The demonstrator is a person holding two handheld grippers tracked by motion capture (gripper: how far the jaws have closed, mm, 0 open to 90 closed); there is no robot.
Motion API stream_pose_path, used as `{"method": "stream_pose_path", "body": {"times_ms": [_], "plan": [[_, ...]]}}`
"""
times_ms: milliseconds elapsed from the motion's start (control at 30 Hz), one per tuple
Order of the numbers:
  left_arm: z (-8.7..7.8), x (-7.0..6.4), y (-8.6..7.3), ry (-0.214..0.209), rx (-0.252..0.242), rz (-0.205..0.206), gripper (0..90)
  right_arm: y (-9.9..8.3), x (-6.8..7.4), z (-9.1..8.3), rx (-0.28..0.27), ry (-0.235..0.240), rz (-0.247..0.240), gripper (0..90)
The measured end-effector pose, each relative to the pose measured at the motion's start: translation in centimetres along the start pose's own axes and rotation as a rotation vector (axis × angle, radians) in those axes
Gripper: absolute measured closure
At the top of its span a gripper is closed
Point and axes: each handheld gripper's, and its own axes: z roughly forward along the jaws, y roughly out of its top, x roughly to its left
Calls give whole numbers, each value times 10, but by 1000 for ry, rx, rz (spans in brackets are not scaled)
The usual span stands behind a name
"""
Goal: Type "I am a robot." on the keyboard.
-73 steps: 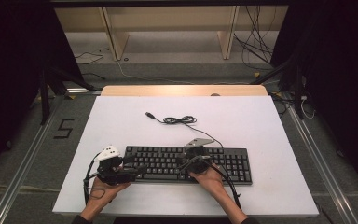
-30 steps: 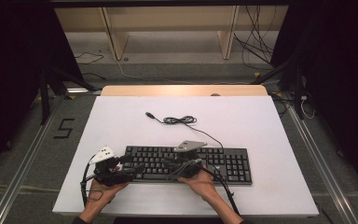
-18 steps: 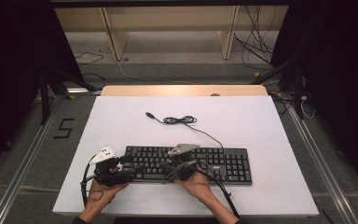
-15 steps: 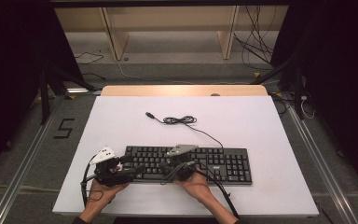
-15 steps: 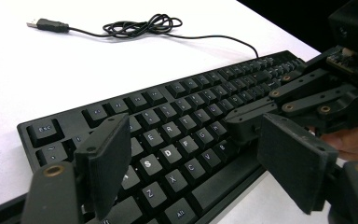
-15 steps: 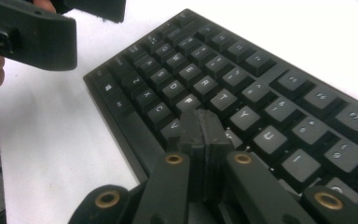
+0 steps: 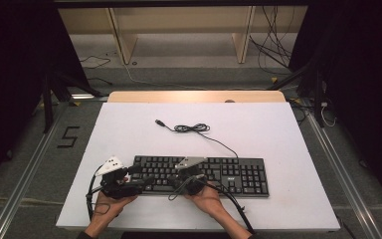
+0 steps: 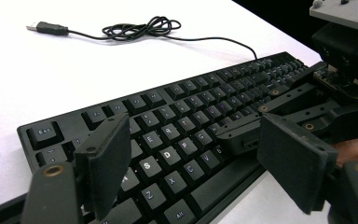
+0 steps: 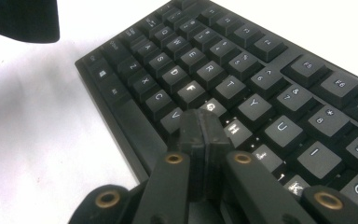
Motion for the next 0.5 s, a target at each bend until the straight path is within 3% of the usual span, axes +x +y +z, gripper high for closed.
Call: {"method": "stream_pose_path", "body": {"times_ms": [300,500], "plan": [[-1,0,0,1,-6,6,255,0,0,-2,-8,-7,2,898],[-1,0,0,2,-11,7,255,4,-5,-10,-43,8,25,825]]}}
